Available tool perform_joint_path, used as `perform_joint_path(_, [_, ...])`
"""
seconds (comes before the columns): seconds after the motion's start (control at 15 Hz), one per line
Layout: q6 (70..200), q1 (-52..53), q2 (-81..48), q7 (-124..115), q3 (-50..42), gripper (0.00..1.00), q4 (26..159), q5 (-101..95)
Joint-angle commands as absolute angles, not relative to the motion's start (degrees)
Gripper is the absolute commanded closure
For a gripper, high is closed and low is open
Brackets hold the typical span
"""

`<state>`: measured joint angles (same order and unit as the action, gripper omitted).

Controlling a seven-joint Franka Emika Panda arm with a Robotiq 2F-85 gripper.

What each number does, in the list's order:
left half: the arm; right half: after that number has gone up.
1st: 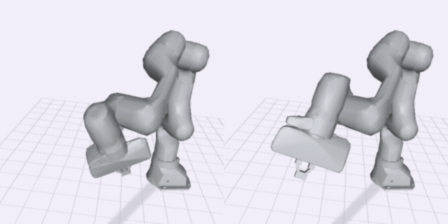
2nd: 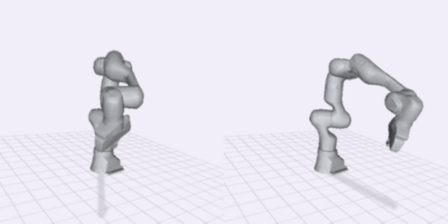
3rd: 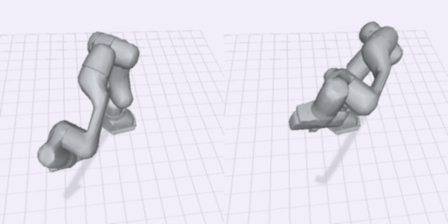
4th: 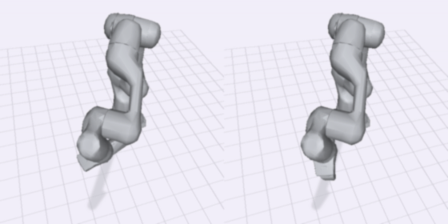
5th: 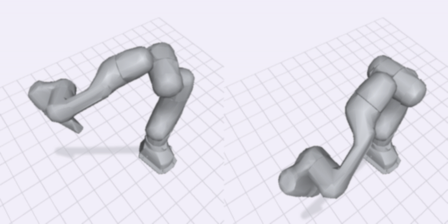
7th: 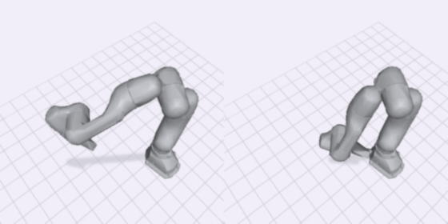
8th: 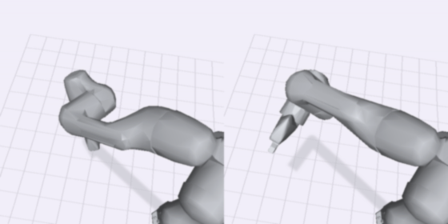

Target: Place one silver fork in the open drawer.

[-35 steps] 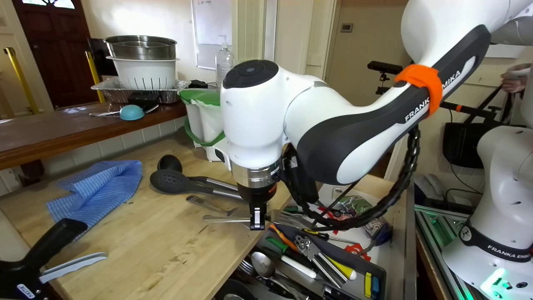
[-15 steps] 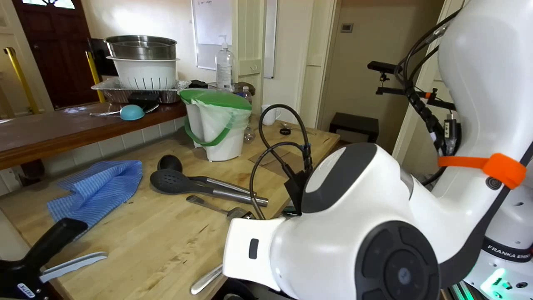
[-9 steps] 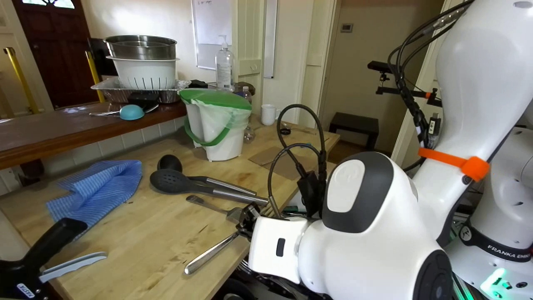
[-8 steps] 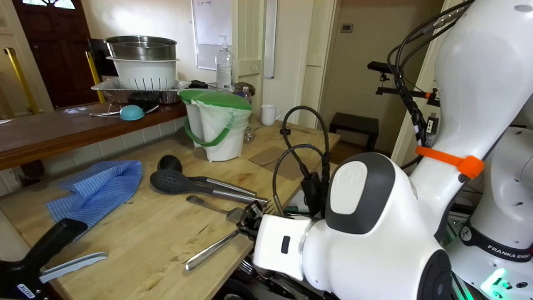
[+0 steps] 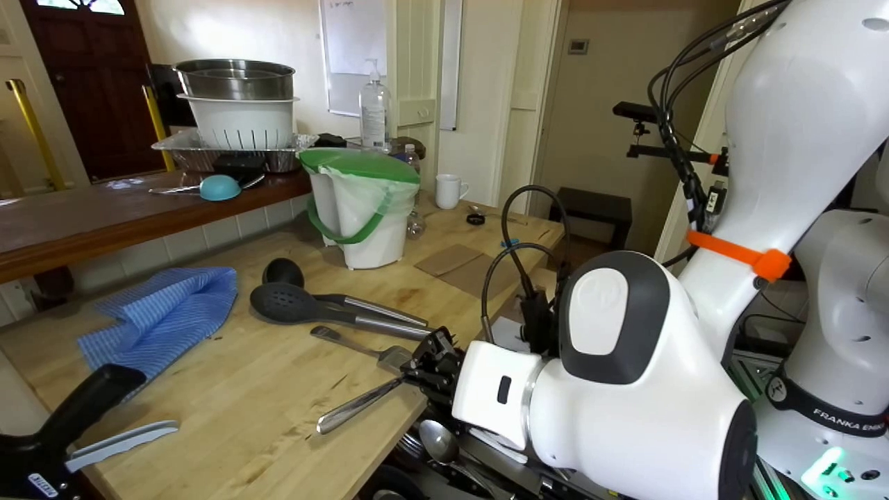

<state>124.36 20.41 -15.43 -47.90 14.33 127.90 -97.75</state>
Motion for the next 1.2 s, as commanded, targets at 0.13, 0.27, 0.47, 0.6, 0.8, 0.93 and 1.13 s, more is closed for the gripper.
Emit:
perform_joint_path(0.13, [120.35,22.67,-17.11,-42.21,19.99,0.97,126.7,-95.77])
perform_joint_path(0.27, [116.9,24.36,-17.42,-43.76,21.98,0.97,127.14,-94.52])
perform_joint_path(0.47, [113.36,26.12,-18.42,-48.54,24.27,0.97,127.78,-92.22])
perform_joint_path(0.6, [115.66,25.54,-19.86,-49.31,25.12,0.97,127.25,-87.2])
perform_joint_path(0.8, [116.2,24.83,-21.51,-49.28,24.77,0.97,127.35,-77.84])
perform_joint_path(0.93, [118.73,23.6,-22.59,-48.56,24.06,0.97,127.36,-73.33])
perform_joint_path(1.13, [123.21,22.02,-23.97,-47.46,22.68,0.97,127.26,-68.07])
